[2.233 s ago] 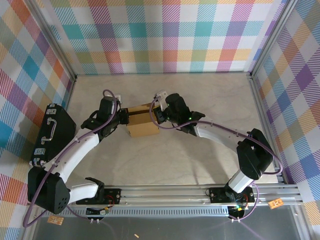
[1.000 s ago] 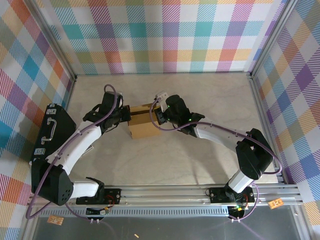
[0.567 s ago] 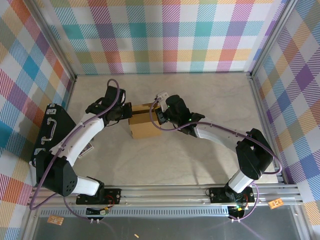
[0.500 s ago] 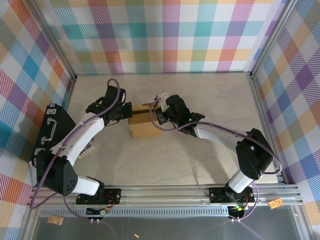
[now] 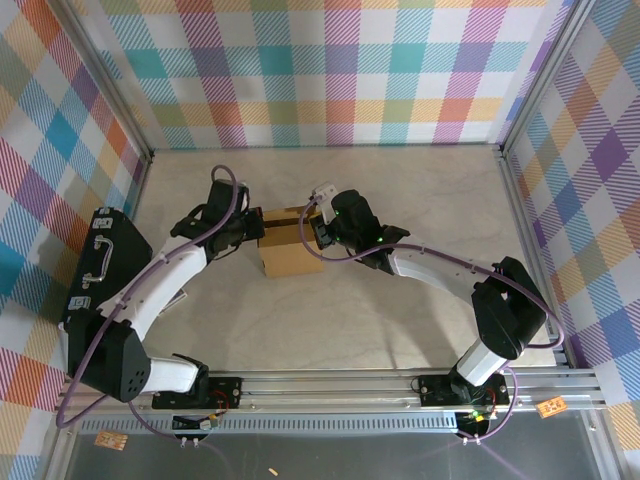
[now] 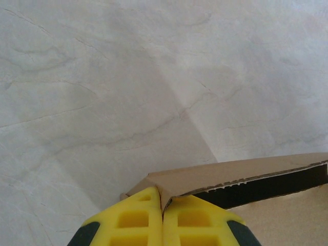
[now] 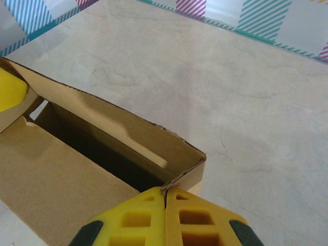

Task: Fold the paper box

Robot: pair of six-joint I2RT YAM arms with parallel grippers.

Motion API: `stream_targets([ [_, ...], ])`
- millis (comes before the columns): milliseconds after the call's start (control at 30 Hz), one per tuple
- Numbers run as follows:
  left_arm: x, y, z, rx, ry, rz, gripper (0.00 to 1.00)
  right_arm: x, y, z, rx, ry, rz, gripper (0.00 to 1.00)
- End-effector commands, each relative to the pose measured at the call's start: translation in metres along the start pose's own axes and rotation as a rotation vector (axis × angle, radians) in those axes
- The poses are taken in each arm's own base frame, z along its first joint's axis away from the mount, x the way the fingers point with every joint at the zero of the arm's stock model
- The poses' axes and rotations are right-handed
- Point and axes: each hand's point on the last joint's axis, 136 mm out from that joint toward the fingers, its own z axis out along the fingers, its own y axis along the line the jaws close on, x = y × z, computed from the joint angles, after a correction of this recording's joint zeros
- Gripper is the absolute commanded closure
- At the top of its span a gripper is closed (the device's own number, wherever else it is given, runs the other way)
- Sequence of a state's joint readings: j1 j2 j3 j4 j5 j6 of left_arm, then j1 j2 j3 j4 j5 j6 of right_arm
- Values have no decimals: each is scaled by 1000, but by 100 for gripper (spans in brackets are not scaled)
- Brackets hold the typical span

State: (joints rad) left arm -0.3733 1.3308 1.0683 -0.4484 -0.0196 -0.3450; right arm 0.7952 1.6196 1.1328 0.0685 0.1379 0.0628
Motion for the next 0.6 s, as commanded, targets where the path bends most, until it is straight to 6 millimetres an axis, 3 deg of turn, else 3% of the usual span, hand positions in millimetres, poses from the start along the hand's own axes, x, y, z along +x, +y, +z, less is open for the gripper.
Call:
stream_targets([
  [0,32,-35,2,173,95,12,100,4,57,1,-214,6,-34,98],
  [567,34,-31,-2,159,81,31,100,8,53,-3,-188,99,2,91],
])
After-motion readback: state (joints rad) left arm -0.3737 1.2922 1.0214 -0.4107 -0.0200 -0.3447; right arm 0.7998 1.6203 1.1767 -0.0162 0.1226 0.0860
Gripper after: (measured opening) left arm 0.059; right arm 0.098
